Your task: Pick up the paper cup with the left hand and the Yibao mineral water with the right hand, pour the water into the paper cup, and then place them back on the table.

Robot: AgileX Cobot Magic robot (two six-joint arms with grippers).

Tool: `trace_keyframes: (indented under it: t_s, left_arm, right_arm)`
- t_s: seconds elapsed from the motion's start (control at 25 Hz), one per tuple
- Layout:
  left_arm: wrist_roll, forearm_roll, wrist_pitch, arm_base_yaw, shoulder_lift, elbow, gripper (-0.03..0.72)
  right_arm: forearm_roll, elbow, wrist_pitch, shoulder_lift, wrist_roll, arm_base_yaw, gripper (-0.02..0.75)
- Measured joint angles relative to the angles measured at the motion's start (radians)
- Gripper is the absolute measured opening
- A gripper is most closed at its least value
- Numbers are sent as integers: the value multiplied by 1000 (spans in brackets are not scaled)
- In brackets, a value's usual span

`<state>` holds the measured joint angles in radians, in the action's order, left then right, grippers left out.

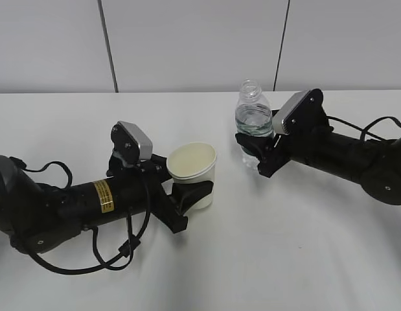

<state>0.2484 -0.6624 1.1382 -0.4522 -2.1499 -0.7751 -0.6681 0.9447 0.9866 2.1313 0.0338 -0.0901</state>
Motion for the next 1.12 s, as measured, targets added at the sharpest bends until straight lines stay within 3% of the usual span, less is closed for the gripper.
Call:
trace_keyframes:
  t_s: [0.8, 1.12]
  left_arm:
    - [40, -3, -1, -9, 21, -24, 412]
    - [43, -22, -67, -52, 21, -77, 412]
  right_arm:
    - [-81, 57, -105, -56, 160, 0, 477]
    - [-126, 74, -114, -71, 200, 0, 476]
